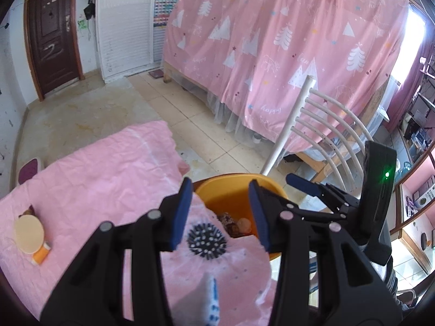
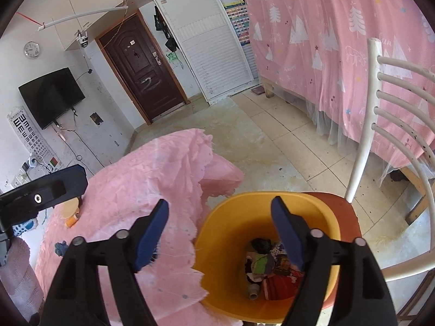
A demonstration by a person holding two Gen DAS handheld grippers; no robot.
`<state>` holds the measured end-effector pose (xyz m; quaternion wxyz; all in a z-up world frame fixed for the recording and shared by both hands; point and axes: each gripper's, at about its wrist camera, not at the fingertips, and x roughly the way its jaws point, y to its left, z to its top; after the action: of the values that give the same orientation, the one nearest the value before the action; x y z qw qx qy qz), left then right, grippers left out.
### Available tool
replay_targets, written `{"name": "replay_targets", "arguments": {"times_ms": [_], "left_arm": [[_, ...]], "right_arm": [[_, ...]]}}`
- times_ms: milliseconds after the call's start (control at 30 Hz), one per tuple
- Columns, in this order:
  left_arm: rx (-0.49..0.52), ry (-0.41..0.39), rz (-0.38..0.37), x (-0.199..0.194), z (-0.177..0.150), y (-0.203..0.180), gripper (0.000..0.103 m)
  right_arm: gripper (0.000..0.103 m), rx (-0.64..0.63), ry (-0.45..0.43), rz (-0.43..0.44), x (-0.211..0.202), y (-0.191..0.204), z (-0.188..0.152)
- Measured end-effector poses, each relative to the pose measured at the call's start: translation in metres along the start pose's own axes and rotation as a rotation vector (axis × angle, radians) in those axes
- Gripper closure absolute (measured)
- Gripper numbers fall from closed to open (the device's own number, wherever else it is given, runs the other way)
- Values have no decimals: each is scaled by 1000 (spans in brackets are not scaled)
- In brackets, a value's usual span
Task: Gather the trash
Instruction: 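Carry the grey cup and brown wrapper to the orange bucket and open both grippers, then move both tools back over the beige brush and remaining items on the bed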
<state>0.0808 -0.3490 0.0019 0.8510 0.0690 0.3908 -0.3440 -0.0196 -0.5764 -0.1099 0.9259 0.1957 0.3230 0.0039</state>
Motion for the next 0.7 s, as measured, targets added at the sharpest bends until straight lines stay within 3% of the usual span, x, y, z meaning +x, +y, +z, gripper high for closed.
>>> {"name": "replay_targets", "arguments": {"times_ms": [133, 267, 700], "left_arm": [[-28, -21, 27, -18, -2, 22, 62], [-49, -41, 78, -35, -7, 46, 50], [-193, -40, 196, -70, -31, 139, 48]], "right_arm": [[28, -36, 4, 15, 4, 25, 2], [27, -77, 14, 33, 9, 52, 4], [25, -214, 62, 96, 29, 139, -4]]}}
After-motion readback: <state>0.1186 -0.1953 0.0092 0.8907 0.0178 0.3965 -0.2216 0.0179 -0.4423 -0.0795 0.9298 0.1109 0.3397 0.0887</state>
